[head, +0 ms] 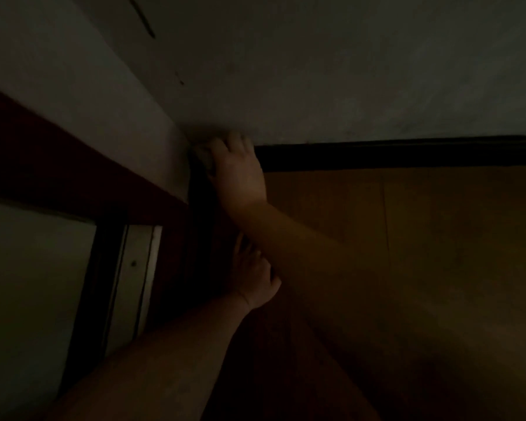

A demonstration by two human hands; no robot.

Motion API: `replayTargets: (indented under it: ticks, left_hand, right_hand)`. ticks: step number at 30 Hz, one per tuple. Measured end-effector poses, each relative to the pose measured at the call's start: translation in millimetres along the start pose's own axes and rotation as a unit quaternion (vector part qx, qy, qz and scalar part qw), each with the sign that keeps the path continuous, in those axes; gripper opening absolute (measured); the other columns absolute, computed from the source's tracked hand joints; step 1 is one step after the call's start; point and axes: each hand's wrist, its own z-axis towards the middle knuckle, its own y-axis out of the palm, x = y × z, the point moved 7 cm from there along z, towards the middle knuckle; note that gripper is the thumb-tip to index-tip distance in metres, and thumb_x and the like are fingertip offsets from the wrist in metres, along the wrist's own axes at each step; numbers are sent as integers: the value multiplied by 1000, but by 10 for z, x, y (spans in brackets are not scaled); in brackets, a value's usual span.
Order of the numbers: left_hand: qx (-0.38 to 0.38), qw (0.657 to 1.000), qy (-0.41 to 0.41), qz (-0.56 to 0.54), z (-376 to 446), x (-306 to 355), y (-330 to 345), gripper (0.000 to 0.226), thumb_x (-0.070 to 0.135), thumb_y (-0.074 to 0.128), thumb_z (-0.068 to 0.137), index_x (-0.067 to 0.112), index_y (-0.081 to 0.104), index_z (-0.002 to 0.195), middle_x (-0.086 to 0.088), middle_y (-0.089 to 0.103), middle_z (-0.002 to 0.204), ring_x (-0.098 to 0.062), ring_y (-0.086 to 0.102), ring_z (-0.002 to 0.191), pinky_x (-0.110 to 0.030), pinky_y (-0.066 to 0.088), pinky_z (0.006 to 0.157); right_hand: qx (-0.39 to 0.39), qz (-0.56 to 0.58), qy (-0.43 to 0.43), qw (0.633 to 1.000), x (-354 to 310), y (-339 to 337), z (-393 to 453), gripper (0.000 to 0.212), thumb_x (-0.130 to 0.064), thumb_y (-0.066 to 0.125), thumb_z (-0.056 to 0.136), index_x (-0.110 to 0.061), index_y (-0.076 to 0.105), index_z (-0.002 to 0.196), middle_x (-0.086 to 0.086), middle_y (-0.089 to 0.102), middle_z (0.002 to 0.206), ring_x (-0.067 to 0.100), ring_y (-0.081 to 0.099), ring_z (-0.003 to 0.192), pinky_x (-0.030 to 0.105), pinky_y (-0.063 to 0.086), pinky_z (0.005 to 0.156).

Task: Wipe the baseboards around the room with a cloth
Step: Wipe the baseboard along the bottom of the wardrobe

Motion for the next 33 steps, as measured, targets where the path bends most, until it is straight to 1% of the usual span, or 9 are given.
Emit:
replayTargets:
  ticks: [3,5,9,16,20,24,27,30,33]
  left_hand:
    - [-77,996,-14,30,-5,-30,101,55,47,38,93,17,53,136,-10,47,149,-25,25,144,-48,0,123]
    - [-72,995,-10,70,21,-34,73,61,49,31,96,11,53,138,-12,41,153,-27,28,146,-49,7,121]
    - [-51,997,-10,64,30,-19,21,72,50,30,97,13,19,158,-6,11,167,-24,11,153,-51,12,121]
    - [-111,992,-25,56,8,-30,45,73,51,24,98,14,9,159,-5,3,167,-24,5,154,-53,11,121]
    - [-112,992,-27,59,3,-48,64,73,51,25,98,14,9,159,-7,6,167,-25,8,153,-54,14,121]
    - [-96,993,-20,64,-1,-63,103,72,51,25,99,14,11,159,-7,7,167,-24,8,153,-53,11,121]
    - [-101,992,-20,71,3,-95,116,70,51,23,99,18,10,159,-7,8,167,-25,9,153,-52,10,121]
    - [-124,989,-25,75,13,-55,96,66,50,19,100,23,10,159,-6,5,167,-24,8,153,-51,9,121]
    - [-135,987,-56,68,0,-12,-17,68,53,6,101,18,4,158,-5,0,166,-22,5,153,-47,5,123]
  right_hand:
    - [26,37,48,998,262,-230,-99,33,-10,69,82,1,64,112,24,57,112,41,52,106,40,35,93]
    - [33,43,72,996,571,-465,-246,33,-8,73,76,2,64,107,26,58,109,43,53,104,39,35,90]
    - [74,11,125,989,1350,-1076,-606,36,-8,75,74,0,65,107,26,59,108,44,55,101,35,35,84]
    - [105,-54,210,971,2209,-1795,-1028,37,-14,73,82,-5,58,115,19,54,120,35,48,112,38,41,90]
    - [122,-60,207,969,2347,-1964,-1102,34,-12,71,84,-2,56,113,22,54,115,36,49,108,39,41,88]
    - [162,-61,257,951,2710,-2168,-1337,29,-15,64,88,-3,52,111,20,51,114,32,46,106,35,39,87]
    - [153,-23,306,939,2944,-2170,-1476,35,-22,67,88,-7,50,115,15,49,119,27,48,109,32,41,86]
    - [132,18,326,936,2985,-2131,-1497,44,-34,75,84,-10,51,112,10,52,115,14,47,100,27,36,77]
    - [137,69,343,927,2888,-2186,-1509,42,-33,82,76,-17,53,101,5,59,103,15,55,93,35,46,73]
